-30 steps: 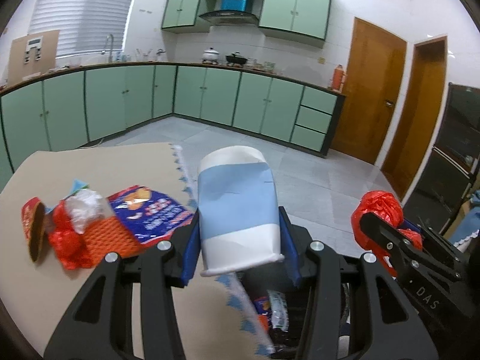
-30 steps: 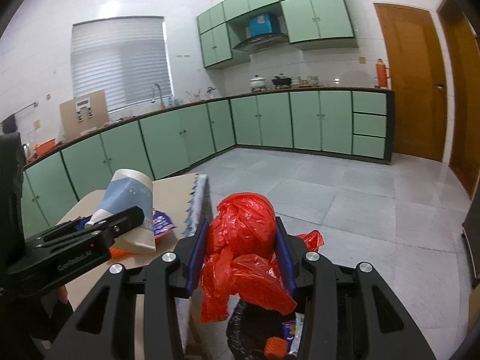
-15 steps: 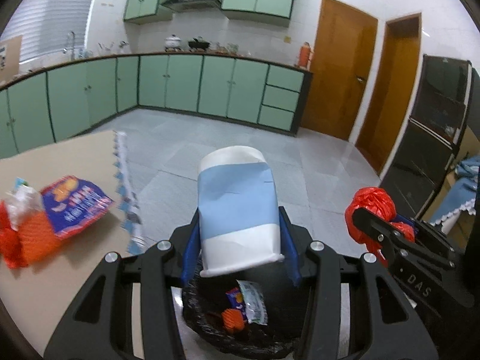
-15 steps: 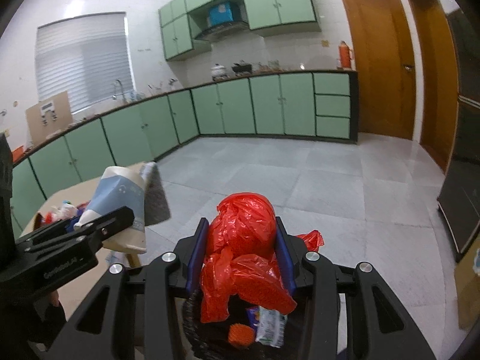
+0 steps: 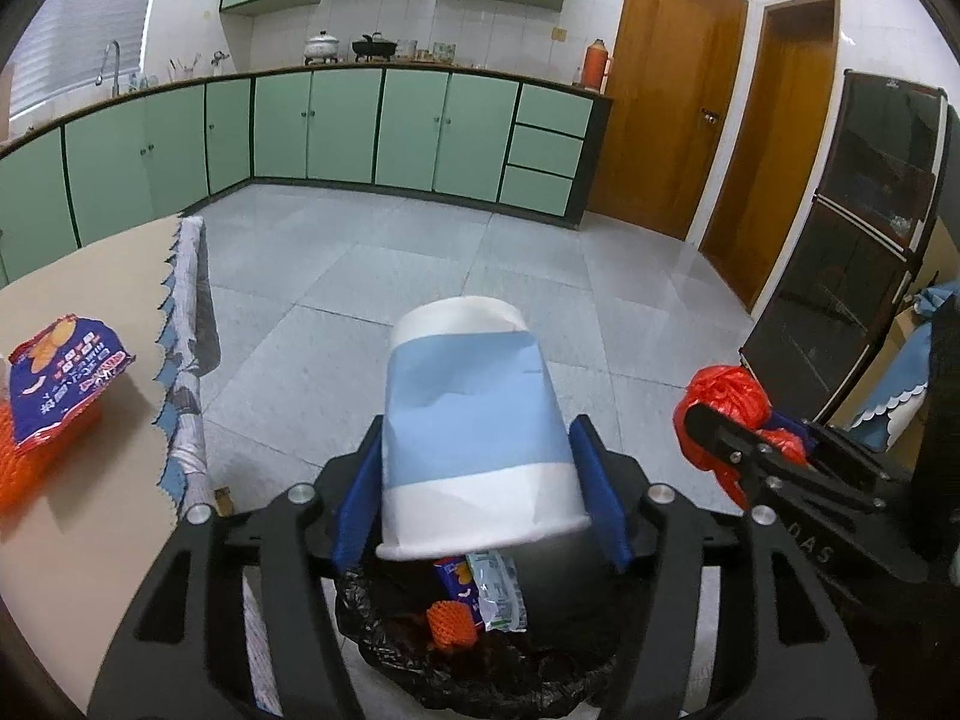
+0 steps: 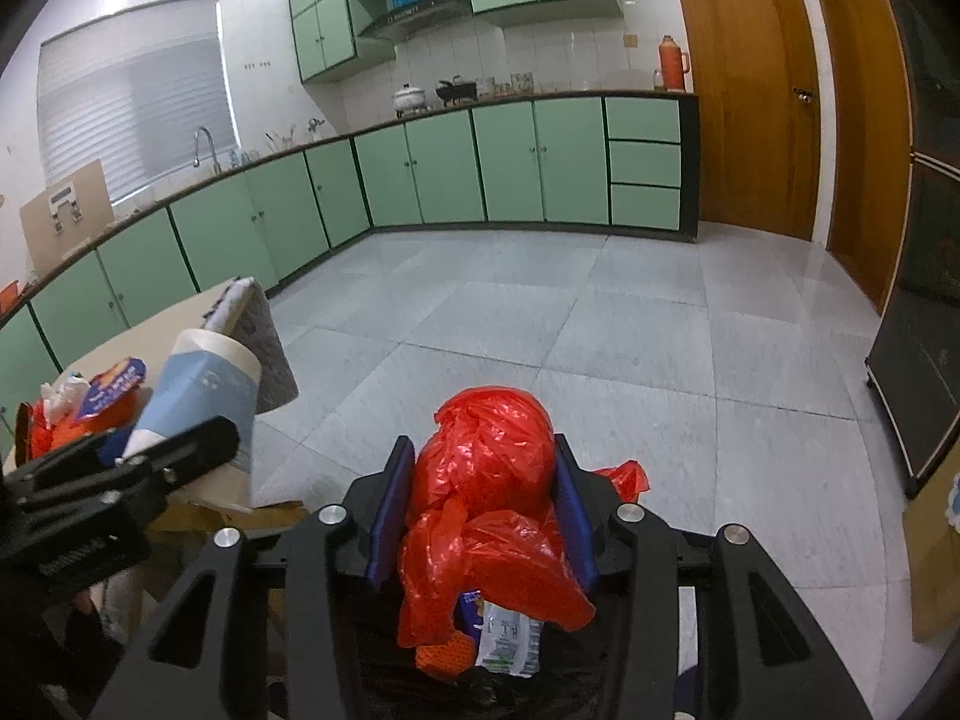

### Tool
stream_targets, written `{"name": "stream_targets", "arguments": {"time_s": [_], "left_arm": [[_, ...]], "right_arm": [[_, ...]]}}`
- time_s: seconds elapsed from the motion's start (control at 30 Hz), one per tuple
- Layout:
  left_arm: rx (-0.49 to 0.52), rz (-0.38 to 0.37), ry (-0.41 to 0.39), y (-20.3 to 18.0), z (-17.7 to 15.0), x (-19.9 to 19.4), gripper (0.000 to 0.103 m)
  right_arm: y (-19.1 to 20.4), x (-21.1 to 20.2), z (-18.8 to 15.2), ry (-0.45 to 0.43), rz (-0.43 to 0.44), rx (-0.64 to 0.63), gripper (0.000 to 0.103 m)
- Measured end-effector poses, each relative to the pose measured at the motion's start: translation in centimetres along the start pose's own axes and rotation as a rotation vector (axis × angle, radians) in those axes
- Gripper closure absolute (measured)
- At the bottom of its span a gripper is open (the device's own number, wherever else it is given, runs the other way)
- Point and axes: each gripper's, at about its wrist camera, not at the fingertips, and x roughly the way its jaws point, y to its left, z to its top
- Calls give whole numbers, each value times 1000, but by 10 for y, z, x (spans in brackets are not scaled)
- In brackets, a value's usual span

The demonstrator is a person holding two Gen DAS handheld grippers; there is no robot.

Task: Collect trash
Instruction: 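Carry the cup over the black bin and open both tools to drop cup and red bag, then move both open tools back from the bin to the table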

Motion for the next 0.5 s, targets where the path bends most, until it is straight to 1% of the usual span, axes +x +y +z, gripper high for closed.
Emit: {"name": "stream_targets", "arguments": {"time_s": [0.13,0.17,0.3,0.5], "left_arm": [[-11,-9,8,6,3,2,36],[-14,-10,8,7,3,2,36],[-32,-20,8,9,5,0,35],[-31,-34,-7,9,9,-8,34]], "right_arm": [[-3,5,-3,9,-4,10,39],[-3,5,-4,10,-6,11,36],[-2,6,-4,12,-14,5,35],[-1,3,-1,3,-24,3,33]]}}
